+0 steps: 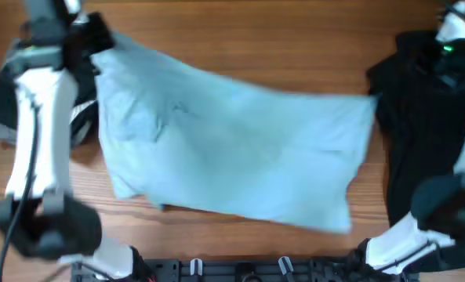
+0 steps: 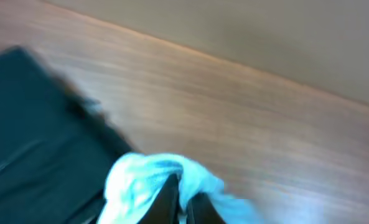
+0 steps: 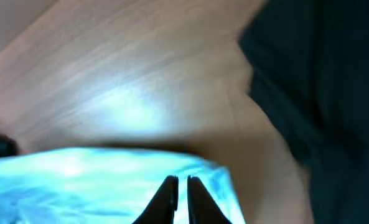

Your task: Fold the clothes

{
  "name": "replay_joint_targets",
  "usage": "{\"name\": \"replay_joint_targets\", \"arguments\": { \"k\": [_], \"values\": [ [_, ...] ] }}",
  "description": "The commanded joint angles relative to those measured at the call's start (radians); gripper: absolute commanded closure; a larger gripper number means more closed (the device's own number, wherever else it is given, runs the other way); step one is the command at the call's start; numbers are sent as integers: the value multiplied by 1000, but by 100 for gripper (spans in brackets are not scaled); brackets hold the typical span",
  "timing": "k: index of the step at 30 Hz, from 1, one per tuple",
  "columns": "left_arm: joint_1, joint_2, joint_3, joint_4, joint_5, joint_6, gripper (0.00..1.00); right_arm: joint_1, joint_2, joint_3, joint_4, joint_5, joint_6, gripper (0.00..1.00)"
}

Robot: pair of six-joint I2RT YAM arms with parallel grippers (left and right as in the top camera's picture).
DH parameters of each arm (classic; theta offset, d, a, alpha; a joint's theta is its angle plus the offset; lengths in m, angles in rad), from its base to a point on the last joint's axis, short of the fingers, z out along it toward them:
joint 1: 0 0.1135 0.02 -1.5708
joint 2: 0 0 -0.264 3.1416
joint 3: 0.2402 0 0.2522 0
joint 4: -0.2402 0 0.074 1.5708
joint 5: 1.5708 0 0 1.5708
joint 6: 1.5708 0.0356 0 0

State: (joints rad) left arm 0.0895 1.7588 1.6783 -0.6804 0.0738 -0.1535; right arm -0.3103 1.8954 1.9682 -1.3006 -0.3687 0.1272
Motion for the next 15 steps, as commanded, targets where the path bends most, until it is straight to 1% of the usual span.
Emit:
{"name": "replay_joint_targets", "arguments": {
  "k": [1,2,3,4,5,6,7,8,10,11,12,13,14,15],
  "values": [
    [-39,180,3,115,10,18,88,48,165,0,124,10,11,91],
    [-40,242,3,154,11,10,79,50,213,0,181,10,10,92],
    [-40,276,3,167,11,10,78,50,254,0,224,10,10,92],
    [-40,303,3,172,10,11,73,50,284,0,248,10,10,89],
    [-40,315,3,169,1,11,69,50,302,0,241,10,3,76],
    [-39,316,3,166,-16,11,67,56,310,0,192,10,3,68],
    [-37,308,4,165,-26,11,59,69,316,-1,109,10,-1,60],
    [-33,296,5,164,-26,11,53,88,319,-12,24,10,-37,48],
    [-24,253,5,149,-26,11,51,133,319,-70,-79,42,-96,34],
    [-23,231,5,140,-26,11,51,150,319,-109,-92,89,-100,31],
    [-23,203,5,125,-26,11,50,163,319,-154,-88,111,-101,31],
    [-23,148,5,81,-26,12,50,170,319,-224,-42,111,-98,32],
    [-23,120,5,57,-26,15,50,170,319,-256,-8,111,-99,32],
    [-23,84,5,25,-26,16,50,169,319,-305,29,110,-98,37]
  ]
}}
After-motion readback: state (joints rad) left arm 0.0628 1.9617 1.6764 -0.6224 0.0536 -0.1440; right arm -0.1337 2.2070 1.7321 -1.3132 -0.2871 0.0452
